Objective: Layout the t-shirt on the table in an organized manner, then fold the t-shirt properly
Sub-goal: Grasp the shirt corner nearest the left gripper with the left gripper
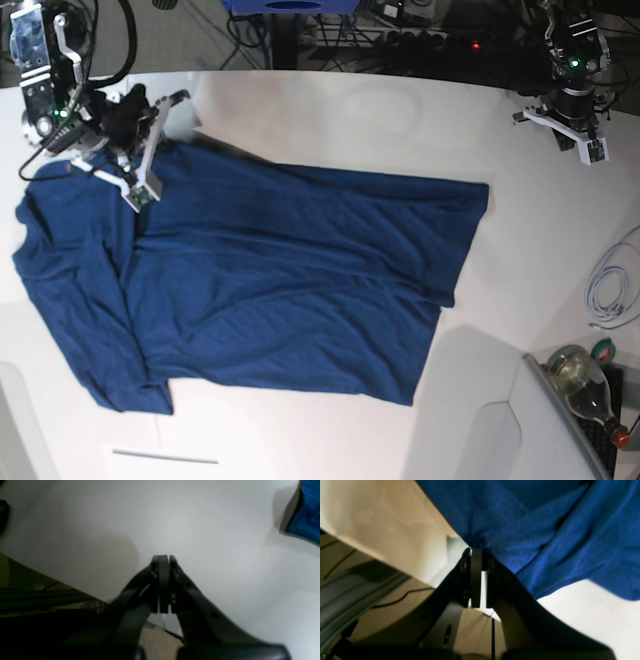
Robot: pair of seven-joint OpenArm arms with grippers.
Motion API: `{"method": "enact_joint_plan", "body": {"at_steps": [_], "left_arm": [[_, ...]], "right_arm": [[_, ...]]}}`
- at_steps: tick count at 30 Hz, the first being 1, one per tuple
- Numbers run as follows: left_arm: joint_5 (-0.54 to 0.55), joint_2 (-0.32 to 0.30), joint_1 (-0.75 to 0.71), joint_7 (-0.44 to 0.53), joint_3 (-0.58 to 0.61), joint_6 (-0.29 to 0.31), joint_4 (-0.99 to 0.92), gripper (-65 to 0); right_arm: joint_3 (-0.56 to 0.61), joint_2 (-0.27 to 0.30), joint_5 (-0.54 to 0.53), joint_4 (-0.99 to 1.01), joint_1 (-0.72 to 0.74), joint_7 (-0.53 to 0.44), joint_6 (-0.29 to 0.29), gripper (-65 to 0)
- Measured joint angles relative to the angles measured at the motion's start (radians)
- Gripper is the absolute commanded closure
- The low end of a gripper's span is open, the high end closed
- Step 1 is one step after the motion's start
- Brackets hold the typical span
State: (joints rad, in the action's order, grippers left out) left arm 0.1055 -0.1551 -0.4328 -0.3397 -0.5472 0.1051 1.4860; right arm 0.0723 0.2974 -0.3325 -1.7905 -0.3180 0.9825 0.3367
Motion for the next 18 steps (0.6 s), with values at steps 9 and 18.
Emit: {"method": "enact_joint_plan", "body": {"at_steps": [9, 18], "left_arm": [[0.0, -0.001, 0.0, 0.0, 0.0, 0.0, 0.002, 0.0], [0.003, -0.003, -0.013, -0.003, 0.089, -0.006, 0.084, 0.0]], "right_arm": [[0.014, 0.038, 0.003, -0.008, -0.091, 0.008, 0.0, -0.2], [0.01, 0.035, 0.0, -0.003, -0.083, 0.006, -0.001, -19.2]]}}
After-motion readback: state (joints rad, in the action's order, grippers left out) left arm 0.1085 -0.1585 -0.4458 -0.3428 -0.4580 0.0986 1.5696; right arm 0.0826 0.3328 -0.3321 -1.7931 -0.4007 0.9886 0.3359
